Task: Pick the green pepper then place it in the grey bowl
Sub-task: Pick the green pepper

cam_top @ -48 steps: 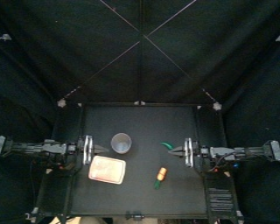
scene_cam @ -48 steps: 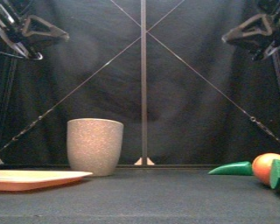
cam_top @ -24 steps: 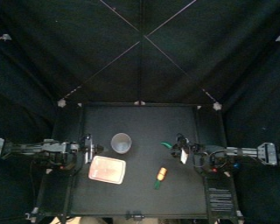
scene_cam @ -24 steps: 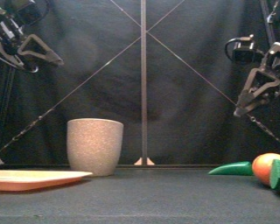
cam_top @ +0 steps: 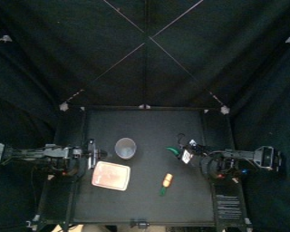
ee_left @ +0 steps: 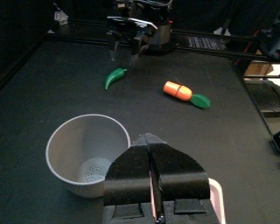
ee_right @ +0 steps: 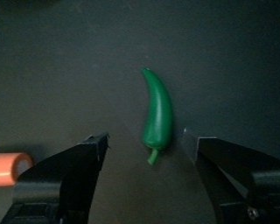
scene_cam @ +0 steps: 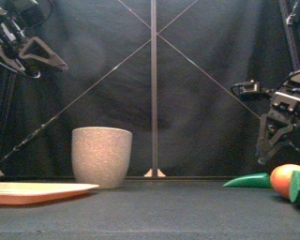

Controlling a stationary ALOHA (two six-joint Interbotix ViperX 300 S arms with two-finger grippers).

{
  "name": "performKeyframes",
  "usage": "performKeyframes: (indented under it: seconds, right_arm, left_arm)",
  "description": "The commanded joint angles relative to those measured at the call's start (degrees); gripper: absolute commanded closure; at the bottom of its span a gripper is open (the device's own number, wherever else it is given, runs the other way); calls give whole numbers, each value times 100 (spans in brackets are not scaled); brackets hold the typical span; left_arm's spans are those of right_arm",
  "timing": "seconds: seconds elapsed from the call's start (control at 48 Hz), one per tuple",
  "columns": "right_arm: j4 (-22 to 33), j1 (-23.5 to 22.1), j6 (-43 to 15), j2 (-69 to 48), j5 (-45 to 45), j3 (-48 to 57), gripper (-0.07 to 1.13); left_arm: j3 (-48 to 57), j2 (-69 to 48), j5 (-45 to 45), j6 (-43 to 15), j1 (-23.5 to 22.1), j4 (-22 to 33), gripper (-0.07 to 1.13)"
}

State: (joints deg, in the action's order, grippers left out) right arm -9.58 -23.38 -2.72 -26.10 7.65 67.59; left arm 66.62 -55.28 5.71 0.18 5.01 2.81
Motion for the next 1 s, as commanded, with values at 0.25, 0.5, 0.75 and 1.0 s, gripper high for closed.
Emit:
performKeyframes:
  seconds: [0.25, 0.5, 0.75, 1.0]
  right_arm:
    - [-26, -53, 0, 633, -360, -114, 6]
    - [-255, 53, -18, 1020, -563, -255, 6]
    - [-308, 79, 0, 1397, -668, -299, 6]
    - [-387, 149, 0, 1494, -677, -360, 15]
  left_arm:
    - [-97, 26, -53, -18, 0, 114, 104]
    - [-35, 26, -53, -26, -9, 114, 104]
    - [26, 26, -53, -26, -35, 114, 104]
    - [18, 9, -53, -26, -35, 123, 104]
